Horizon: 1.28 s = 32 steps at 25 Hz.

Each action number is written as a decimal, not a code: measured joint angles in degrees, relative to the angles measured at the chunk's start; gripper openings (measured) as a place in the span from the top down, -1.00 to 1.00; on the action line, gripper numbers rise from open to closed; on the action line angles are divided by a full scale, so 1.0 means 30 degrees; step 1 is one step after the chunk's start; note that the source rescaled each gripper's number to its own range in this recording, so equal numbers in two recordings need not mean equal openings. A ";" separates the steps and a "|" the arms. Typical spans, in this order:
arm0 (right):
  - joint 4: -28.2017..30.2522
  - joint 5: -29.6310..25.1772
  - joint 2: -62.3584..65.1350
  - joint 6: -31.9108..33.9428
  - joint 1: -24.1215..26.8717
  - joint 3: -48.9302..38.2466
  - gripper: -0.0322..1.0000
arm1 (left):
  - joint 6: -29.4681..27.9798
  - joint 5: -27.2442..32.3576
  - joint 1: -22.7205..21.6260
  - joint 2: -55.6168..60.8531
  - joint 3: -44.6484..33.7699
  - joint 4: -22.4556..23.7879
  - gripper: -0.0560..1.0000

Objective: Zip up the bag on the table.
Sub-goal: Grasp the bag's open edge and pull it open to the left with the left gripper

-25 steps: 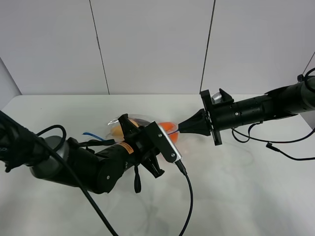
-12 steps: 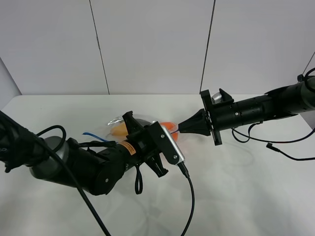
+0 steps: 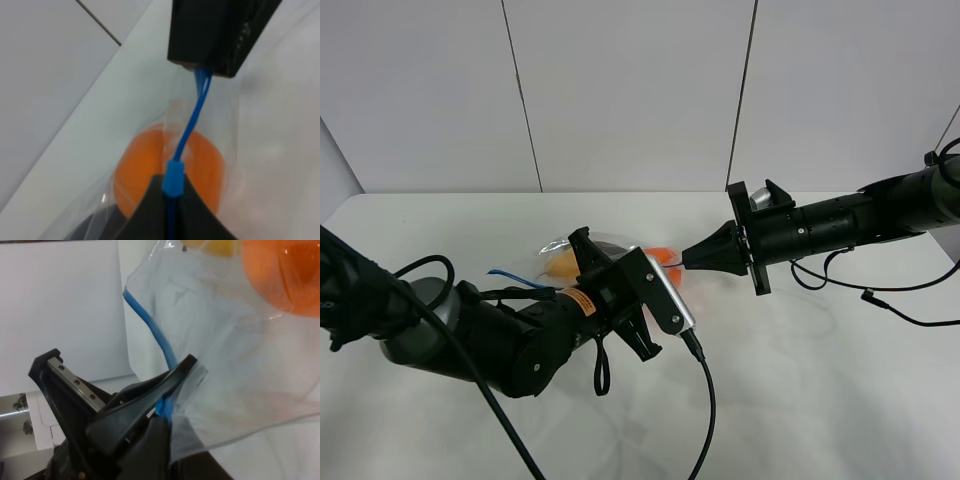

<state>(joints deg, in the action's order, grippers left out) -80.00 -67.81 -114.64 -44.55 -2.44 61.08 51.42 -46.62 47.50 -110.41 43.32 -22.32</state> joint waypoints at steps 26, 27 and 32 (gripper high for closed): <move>0.0000 -0.0084 0.0000 0.0000 0.0000 0.0000 0.94 | -0.0049 -0.0710 0.0000 0.0000 0.0000 0.0118 0.30; 0.0000 -0.0084 0.0000 0.0000 0.0000 0.0000 0.94 | -0.0049 -0.0710 0.0000 0.0000 0.0000 0.0266 0.36; 0.0000 -0.0084 0.0000 0.0000 0.0000 0.0000 0.94 | -0.0049 -0.0710 0.0000 0.0000 0.0000 0.0655 0.62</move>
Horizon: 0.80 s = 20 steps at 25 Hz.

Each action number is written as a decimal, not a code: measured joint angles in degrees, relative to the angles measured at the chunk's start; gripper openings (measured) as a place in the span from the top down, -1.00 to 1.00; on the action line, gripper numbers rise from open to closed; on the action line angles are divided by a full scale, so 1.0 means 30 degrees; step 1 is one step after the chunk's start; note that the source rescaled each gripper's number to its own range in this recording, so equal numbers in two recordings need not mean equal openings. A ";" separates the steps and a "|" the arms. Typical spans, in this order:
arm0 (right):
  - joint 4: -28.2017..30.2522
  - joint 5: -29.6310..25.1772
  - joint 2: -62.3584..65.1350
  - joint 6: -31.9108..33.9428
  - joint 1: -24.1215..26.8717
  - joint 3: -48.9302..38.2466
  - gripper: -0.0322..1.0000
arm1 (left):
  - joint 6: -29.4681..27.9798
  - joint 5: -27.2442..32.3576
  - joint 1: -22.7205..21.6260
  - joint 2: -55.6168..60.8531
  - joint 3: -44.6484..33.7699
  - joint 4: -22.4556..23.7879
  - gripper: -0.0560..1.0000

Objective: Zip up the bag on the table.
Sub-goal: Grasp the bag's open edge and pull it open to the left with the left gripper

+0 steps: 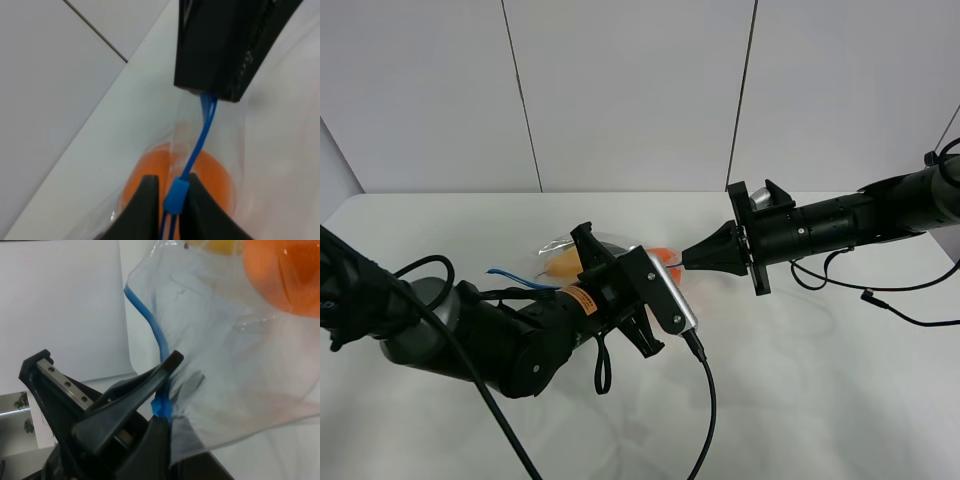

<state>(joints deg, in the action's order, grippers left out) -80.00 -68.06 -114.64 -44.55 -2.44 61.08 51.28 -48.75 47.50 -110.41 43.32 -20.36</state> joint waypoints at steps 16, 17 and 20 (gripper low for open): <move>0.0000 0.0000 0.0000 0.0000 0.0000 0.0000 0.94 | 0.0000 0.0000 0.0000 0.0000 0.0000 0.0016 0.40; 0.0000 0.0000 0.0000 0.0000 0.0000 0.0000 0.94 | 0.0000 0.0000 0.0000 0.0000 0.0000 0.0016 0.38; 0.0000 0.0000 0.0000 0.0000 0.0000 0.0000 0.94 | 0.0000 0.0000 0.0000 0.0021 0.0000 0.0016 0.33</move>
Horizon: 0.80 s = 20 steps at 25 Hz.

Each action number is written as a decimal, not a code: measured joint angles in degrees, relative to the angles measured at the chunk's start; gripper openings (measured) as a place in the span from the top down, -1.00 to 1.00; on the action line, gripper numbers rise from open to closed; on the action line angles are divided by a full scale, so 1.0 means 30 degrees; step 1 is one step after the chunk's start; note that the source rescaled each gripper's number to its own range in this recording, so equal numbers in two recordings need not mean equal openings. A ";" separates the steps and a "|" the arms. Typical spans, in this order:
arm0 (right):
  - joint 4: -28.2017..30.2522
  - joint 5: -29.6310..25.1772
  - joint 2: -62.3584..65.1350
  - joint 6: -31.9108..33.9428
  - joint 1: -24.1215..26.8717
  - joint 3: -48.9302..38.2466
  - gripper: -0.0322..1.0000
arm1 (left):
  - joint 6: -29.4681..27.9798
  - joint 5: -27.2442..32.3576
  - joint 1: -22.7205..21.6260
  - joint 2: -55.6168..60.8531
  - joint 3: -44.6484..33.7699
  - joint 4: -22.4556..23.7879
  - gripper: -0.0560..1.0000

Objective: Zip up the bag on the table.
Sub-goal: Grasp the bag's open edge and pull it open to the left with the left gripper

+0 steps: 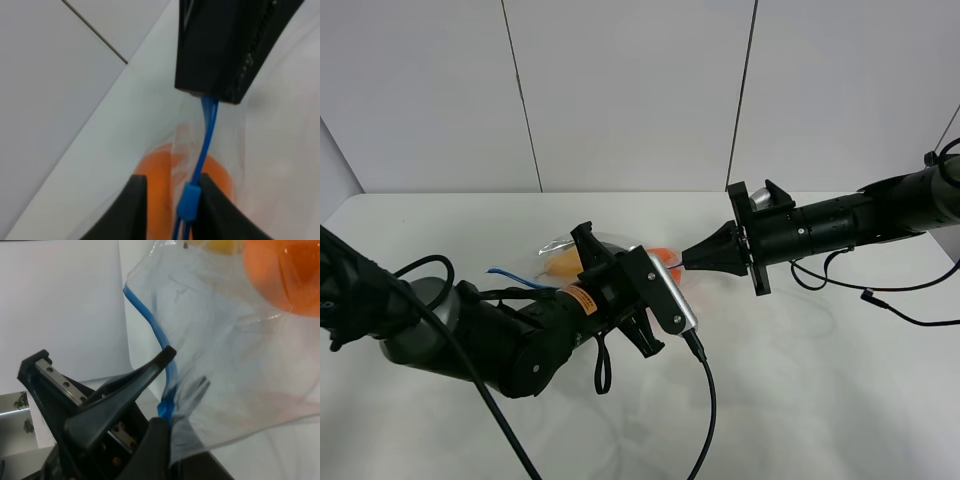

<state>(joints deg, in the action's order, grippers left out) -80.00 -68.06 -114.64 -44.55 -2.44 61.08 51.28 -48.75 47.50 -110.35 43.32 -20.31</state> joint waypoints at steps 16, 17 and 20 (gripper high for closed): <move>0.0000 0.0000 0.0000 0.0000 0.0000 0.0000 0.94 | 0.0000 0.0287 0.0000 0.0189 -0.0220 0.1453 0.32; 0.0000 0.0000 0.0000 0.0000 0.0000 0.0000 0.94 | 0.0000 0.0287 0.0000 0.0189 -0.0354 0.1476 0.32; 0.0017 0.0018 0.0000 0.0000 0.0000 0.0000 0.94 | 0.0000 0.0287 0.0000 0.0189 -0.0697 0.1497 0.35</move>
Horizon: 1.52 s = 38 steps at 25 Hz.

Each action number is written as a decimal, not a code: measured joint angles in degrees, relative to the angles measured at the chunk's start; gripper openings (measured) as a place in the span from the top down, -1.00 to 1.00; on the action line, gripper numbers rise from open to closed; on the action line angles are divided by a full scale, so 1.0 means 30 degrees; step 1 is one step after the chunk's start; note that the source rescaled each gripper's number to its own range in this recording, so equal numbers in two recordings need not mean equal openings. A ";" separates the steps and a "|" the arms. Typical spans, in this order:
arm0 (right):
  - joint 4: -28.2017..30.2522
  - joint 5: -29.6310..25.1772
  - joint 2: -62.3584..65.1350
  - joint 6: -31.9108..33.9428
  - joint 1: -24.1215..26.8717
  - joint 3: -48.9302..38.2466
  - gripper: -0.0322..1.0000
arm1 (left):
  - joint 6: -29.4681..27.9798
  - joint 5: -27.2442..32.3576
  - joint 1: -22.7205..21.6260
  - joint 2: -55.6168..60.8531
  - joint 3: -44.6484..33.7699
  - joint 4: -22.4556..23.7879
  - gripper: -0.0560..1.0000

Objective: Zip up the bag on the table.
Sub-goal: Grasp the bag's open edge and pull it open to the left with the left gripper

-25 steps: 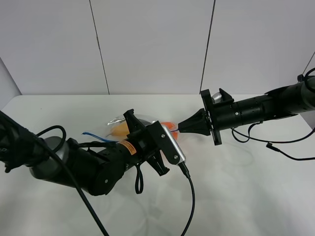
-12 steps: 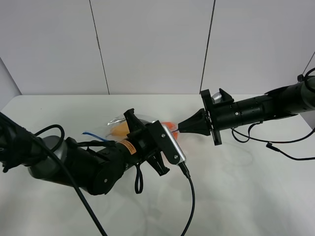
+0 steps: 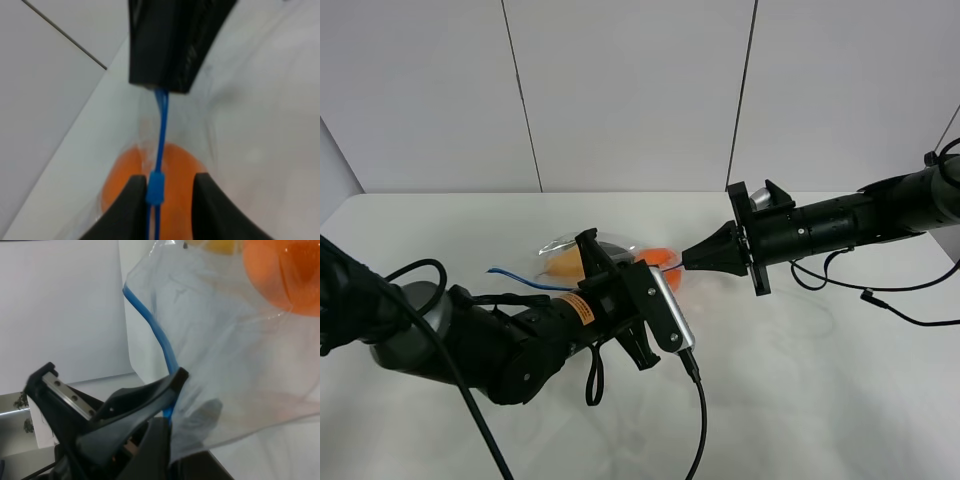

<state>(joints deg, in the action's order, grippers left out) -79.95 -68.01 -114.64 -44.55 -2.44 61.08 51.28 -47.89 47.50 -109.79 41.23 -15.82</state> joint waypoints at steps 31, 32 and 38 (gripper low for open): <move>-0.0018 -0.0016 0.0000 0.0000 0.0000 0.0000 0.94 | -0.0518 -0.1650 0.0000 0.0000 -0.0089 0.0384 0.74; -0.0018 -0.0016 0.0000 0.0000 0.0000 0.0000 0.94 | -0.0518 -0.1650 0.0000 0.0000 -0.0089 0.0384 0.74; -0.0018 -0.0016 0.0000 0.0000 0.0000 0.0000 0.94 | -0.0388 -0.1650 0.0000 0.0000 -0.0089 0.0336 0.74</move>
<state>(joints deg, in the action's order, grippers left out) -80.00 -68.05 -114.64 -44.55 -2.44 61.08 50.11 -52.84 47.50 -109.79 40.96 -14.81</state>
